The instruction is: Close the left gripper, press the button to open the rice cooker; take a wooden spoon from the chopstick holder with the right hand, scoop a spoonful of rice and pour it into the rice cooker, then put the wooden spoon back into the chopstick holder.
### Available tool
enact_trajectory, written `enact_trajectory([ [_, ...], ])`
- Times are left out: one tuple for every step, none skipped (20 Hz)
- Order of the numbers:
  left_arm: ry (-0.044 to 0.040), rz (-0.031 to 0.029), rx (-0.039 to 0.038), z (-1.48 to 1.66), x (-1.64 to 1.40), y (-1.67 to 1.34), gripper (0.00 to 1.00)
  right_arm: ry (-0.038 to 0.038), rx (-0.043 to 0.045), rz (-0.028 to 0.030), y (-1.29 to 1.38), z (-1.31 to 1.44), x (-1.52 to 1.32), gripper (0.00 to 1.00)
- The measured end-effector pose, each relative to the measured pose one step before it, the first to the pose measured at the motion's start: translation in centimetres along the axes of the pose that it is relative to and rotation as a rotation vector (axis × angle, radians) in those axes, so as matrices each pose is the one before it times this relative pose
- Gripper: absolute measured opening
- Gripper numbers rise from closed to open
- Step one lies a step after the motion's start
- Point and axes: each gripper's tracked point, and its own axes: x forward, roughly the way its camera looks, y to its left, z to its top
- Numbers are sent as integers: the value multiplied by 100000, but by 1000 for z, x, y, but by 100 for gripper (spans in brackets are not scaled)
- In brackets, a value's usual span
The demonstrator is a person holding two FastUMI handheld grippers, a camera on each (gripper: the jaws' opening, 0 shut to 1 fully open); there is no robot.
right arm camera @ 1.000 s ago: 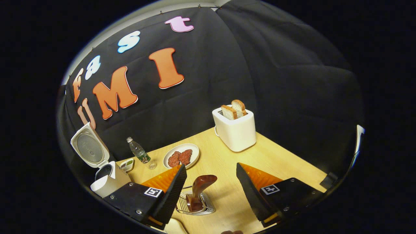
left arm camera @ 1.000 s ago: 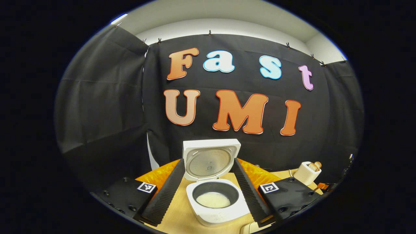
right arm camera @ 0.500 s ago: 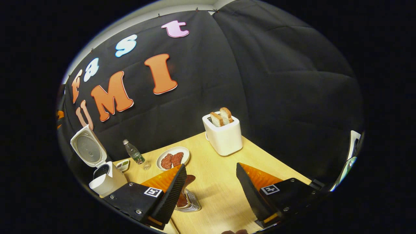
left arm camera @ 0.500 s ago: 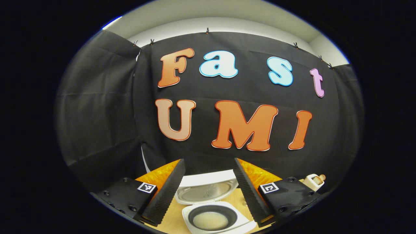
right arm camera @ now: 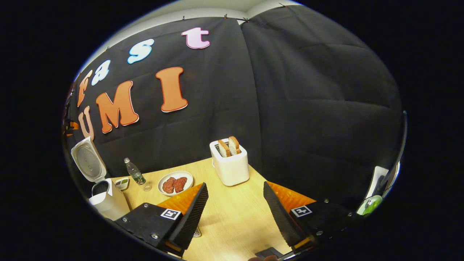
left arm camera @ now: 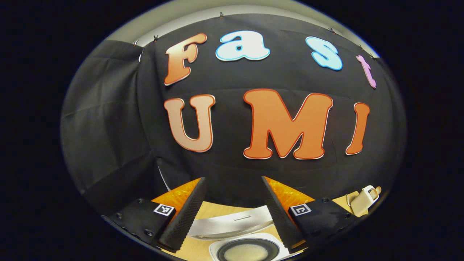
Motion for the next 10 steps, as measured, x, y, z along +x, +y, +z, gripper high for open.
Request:
enact_trajectory([
  [2046,952,50,-828,805,362,100,-1762,-2460,119,119,1143,-762,95],
  [1558,922,845,-641,701,226,100,-1548,-2409,280,210,1062,-606,94],
  [1494,1127,815,-532,573,285,100,-701,-1766,632,337,1151,-559,94],
  [1561,478,274,-465,681,114,100,-468,-1051,881,319,1123,-685,95],
  [1221,-106,-757,-402,643,104,100,-1557,-525,1633,544,1442,-680,95],
  [1464,-217,-1497,-480,431,30,100,-1453,-95,1295,404,1195,-615,95],
  [1631,-53,-1652,-747,386,8,100,-655,835,858,431,1072,-517,95],
  [1701,-328,-1809,-633,240,-44,100,-392,973,1121,379,723,-450,95],
  [1811,-191,-1972,-787,205,31,100,-1390,1045,1315,620,932,-450,95],
  [2042,-538,-1681,-824,-48,-114,100,-2012,859,1686,569,1107,-421,95],
])
